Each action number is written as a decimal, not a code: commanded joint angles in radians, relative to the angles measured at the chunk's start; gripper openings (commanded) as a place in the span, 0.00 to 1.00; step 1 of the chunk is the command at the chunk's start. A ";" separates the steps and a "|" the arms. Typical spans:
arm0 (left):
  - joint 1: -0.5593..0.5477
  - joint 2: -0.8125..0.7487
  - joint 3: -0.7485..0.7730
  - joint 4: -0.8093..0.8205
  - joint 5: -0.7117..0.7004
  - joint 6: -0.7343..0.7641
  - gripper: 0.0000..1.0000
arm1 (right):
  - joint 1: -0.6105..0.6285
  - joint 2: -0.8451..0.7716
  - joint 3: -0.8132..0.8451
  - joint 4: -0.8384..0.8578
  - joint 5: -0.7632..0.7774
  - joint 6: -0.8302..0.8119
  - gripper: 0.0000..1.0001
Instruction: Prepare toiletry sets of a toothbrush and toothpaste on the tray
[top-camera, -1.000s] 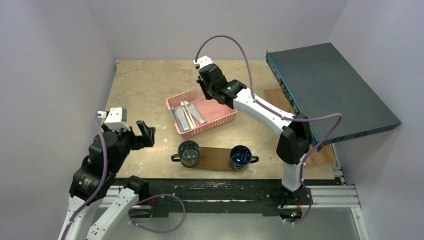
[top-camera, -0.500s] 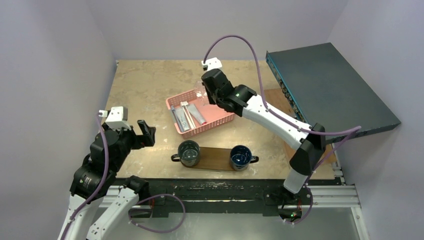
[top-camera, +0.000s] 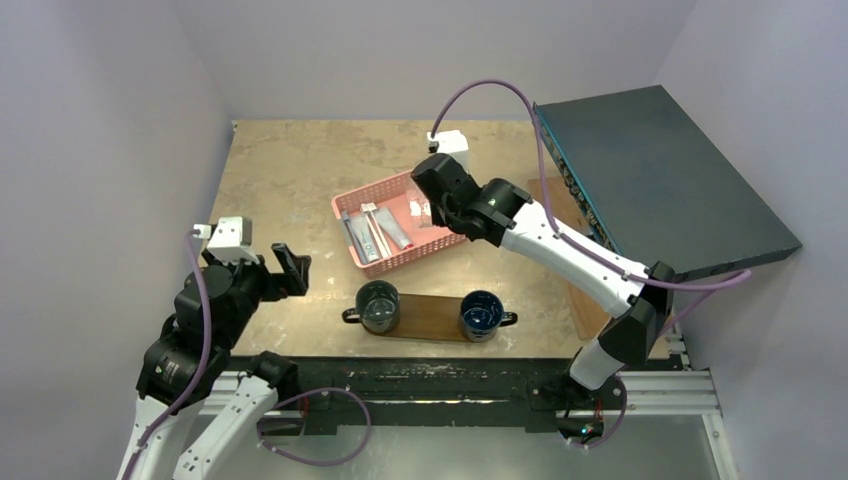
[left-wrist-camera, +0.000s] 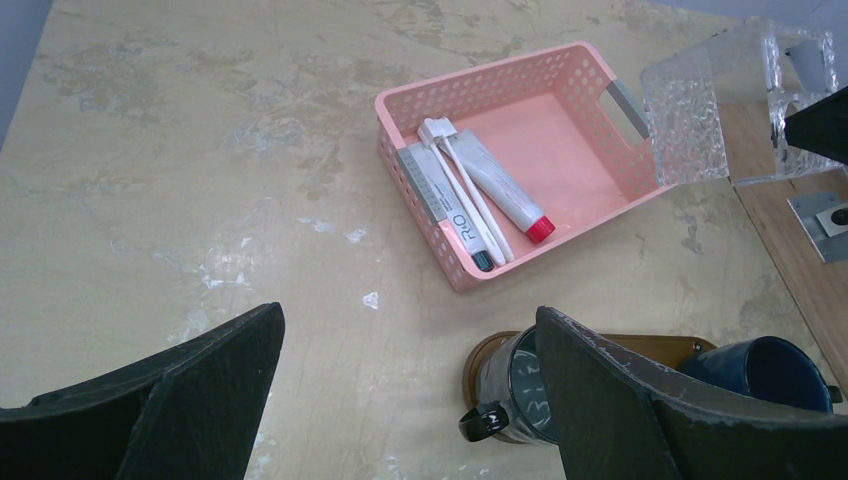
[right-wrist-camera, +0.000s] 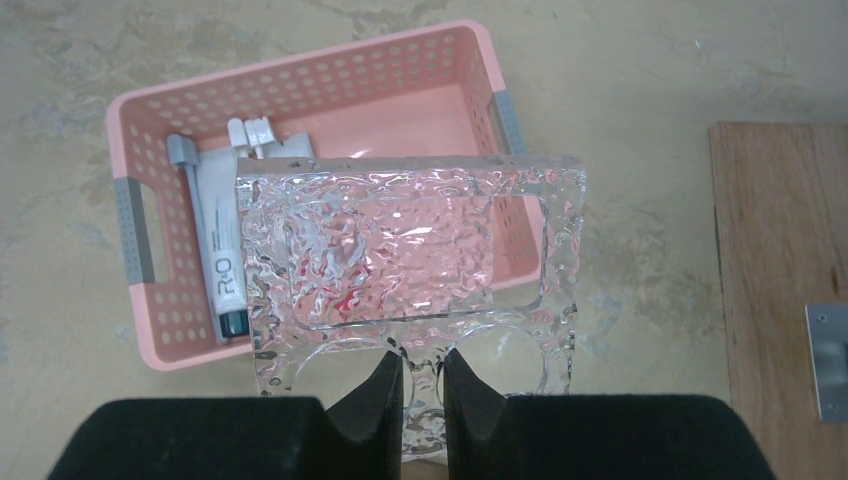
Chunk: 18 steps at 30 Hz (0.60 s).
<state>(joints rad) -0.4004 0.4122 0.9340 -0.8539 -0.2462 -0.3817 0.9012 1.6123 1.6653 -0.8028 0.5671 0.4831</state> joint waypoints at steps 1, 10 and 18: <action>0.005 0.000 0.003 0.030 0.035 0.007 0.95 | 0.041 -0.039 0.024 -0.141 0.111 0.142 0.00; 0.005 0.010 0.010 0.016 0.044 0.002 0.95 | 0.128 -0.010 0.038 -0.336 0.196 0.431 0.00; 0.005 -0.003 0.011 0.011 0.044 0.001 0.95 | 0.165 -0.003 0.044 -0.388 0.135 0.555 0.00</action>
<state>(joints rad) -0.4000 0.4137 0.9340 -0.8543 -0.2119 -0.3820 1.0569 1.6276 1.6863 -1.1709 0.6930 0.9360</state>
